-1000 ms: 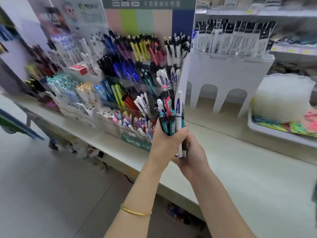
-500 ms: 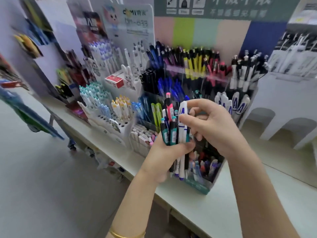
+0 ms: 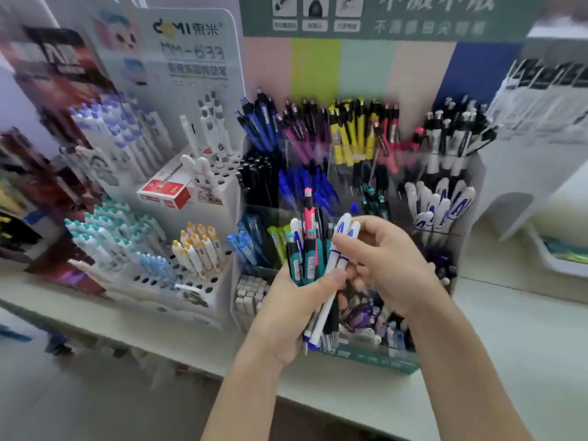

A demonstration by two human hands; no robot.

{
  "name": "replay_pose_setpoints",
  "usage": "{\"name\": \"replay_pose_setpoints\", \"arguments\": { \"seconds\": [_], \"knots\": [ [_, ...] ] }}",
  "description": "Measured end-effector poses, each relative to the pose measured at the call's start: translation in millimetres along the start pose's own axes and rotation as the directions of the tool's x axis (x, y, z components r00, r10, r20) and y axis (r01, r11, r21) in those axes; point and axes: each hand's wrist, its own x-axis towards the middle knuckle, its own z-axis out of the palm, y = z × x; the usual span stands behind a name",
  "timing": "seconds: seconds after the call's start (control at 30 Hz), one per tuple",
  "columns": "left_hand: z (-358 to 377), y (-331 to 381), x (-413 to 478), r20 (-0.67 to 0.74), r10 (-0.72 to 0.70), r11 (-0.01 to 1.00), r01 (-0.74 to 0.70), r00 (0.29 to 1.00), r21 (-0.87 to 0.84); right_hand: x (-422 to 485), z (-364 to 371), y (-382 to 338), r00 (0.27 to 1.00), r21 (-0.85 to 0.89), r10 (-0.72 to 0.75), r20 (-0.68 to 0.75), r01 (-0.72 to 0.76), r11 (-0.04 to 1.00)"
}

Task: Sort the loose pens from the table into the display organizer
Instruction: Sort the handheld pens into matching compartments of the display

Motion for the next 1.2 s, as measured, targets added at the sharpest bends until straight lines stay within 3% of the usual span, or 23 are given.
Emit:
{"name": "replay_pose_setpoints", "arguments": {
  "seconds": [0.1, 0.23, 0.3, 0.37, 0.4, 0.47, 0.57, 0.67, 0.8, 0.87, 0.97, 1.03, 1.13, 1.2],
  "knots": [
    [-11, -1, 7, 0.008, -0.044, 0.999, 0.044, 0.999, 0.027, -11, 9, 13, 0.991, 0.160, 0.019, -0.132, 0.003, 0.987],
    [-18, -7, 15, -0.033, -0.015, 0.995, 0.018, 0.999, 0.102, -27, 6, 21, 0.952, 0.176, -0.046, -0.303, 0.103, 0.979],
    [-22, -9, 19, -0.046, 0.018, 0.991, -0.012, 0.999, 0.130, -37, -7, 15, 0.854, 0.096, -0.167, -0.492, 0.244, 0.965],
    [-25, -9, 22, -0.023, 0.024, 0.991, -0.021, 0.999, 0.130, -45, -21, 8, 0.681, -0.152, -0.346, -0.645, 0.329, 0.932],
    [-26, -10, 23, 0.002, 0.022, 0.991, -0.023, 1.000, 0.129, -47, -25, 5, 0.605, -0.272, -0.431, -0.669, 0.340, 0.900],
    [-30, -13, 23, 0.060, 0.019, 0.991, -0.027, 0.998, 0.132, -47, -22, 4, 0.529, -0.437, -0.562, -0.635, 0.354, 0.827],
    [-30, -18, 20, 0.134, 0.002, 0.991, -0.020, 0.991, 0.133, -35, -7, 12, 0.581, -0.671, -0.662, -0.474, 0.249, 0.699],
    [-29, -21, 14, 0.198, -0.001, 0.987, -0.031, 0.980, 0.157, -21, 1, 31, 0.692, -0.821, -0.609, -0.388, 0.041, 0.569],
    [-29, -23, 6, 0.245, 0.003, 0.980, -0.051, 0.969, 0.191, -9, 8, 44, 0.867, -0.907, -0.317, -0.385, -0.291, 0.304],
    [-28, -22, 3, 0.255, 0.024, 0.972, -0.083, 0.967, 0.222, -6, 11, 43, 0.899, -0.893, -0.155, -0.410, -0.361, 0.269],
    [-27, -19, 0, 0.237, 0.062, 0.952, -0.129, 0.969, 0.278, -7, 8, 42, 0.902, -0.866, -0.089, -0.421, -0.372, 0.334],
    [-26, -17, 0, 0.230, 0.088, 0.937, -0.159, 0.969, 0.312, -16, 3, 41, 0.887, -0.869, -0.198, -0.418, -0.326, 0.373],
    [-25, -17, 2, 0.227, 0.138, 0.915, -0.212, 0.964, 0.342, -33, 2, 27, 0.774, -0.763, -0.479, -0.414, -0.008, 0.647],
    [-23, -17, 5, 0.253, 0.201, 0.885, -0.286, 0.946, 0.367, -41, 7, 13, 0.813, -0.413, -0.407, -0.416, 0.230, 0.881]
  ]
}}
